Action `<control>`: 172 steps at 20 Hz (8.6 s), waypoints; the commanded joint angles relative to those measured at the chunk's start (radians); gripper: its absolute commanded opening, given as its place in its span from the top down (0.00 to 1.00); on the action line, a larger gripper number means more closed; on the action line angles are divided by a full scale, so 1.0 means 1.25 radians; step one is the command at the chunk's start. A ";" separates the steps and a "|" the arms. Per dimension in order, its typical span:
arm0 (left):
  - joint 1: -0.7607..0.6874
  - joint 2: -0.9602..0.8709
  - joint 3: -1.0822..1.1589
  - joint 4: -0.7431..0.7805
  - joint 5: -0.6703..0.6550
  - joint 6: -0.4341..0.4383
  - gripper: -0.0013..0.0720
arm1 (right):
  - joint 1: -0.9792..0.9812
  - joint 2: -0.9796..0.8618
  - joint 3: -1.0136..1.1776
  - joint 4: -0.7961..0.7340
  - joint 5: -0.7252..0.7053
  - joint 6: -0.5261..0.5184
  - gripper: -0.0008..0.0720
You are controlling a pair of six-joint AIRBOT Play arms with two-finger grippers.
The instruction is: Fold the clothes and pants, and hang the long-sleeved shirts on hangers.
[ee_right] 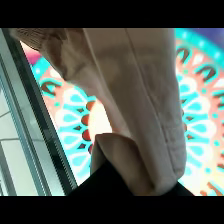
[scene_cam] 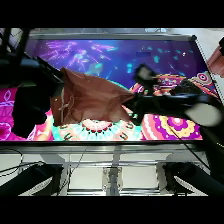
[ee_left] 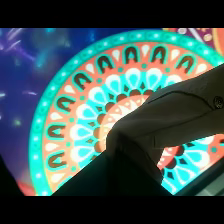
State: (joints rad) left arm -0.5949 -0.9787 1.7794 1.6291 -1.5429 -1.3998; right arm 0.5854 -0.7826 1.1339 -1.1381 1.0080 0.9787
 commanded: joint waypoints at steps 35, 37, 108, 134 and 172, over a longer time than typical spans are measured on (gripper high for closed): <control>0.225 -0.468 -0.082 0.042 0.482 0.107 0.96 | -0.293 -0.552 0.253 -0.114 -0.259 -0.067 0.98; 0.225 -0.471 -0.082 0.055 0.525 0.167 0.96 | -0.293 -0.553 0.256 -0.114 -0.262 -0.072 0.98; 0.575 -0.171 -0.224 0.016 -0.047 0.159 0.14 | -0.113 -0.777 -0.063 0.700 -0.199 0.170 0.19; 0.574 -0.174 -0.224 0.016 -0.046 0.159 0.14 | -0.989 -0.601 0.511 0.197 0.443 0.396 0.98; 0.574 -0.174 -0.304 -0.036 -0.129 0.122 0.15 | -0.343 -0.516 0.371 -0.080 0.337 0.248 0.98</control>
State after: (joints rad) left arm 0.1230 -1.1965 1.4540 1.5948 -1.6485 -1.2167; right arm -0.0917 -1.4353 1.6623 -1.1484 1.4631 1.3239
